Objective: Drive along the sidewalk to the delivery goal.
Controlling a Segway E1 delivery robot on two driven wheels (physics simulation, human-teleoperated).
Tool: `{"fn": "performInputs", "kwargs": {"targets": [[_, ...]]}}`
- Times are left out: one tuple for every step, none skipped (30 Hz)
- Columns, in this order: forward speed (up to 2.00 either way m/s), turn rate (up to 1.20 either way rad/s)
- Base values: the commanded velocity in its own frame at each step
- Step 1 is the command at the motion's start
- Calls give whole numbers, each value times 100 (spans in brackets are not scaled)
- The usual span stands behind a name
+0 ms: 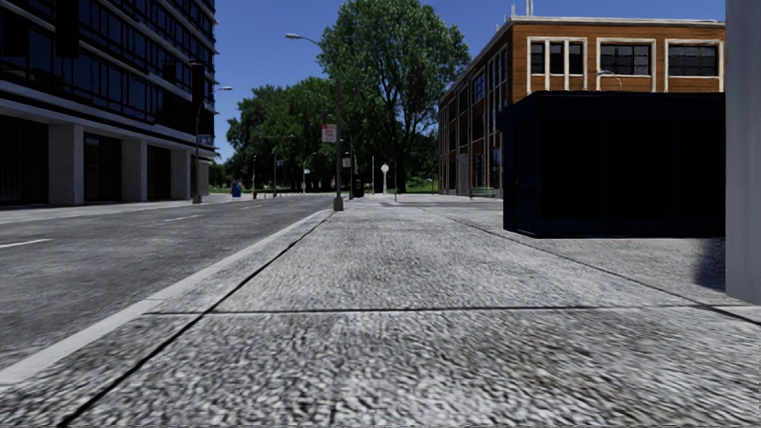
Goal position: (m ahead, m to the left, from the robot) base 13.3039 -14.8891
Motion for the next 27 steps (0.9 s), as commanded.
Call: {"fn": "performInputs", "kwargs": {"targets": [[200, 0], [200, 0], [200, 0], [200, 0], [200, 0], [200, 0], [200, 0], [200, 0], [200, 0], [200, 0], [200, 0], [200, 0], [200, 0], [200, 0], [200, 0], [200, 0], [200, 0], [200, 0], [200, 0], [200, 0], [200, 0], [200, 0], [200, 0], [200, 0], [200, 0], [200, 0], [200, 0]]}}
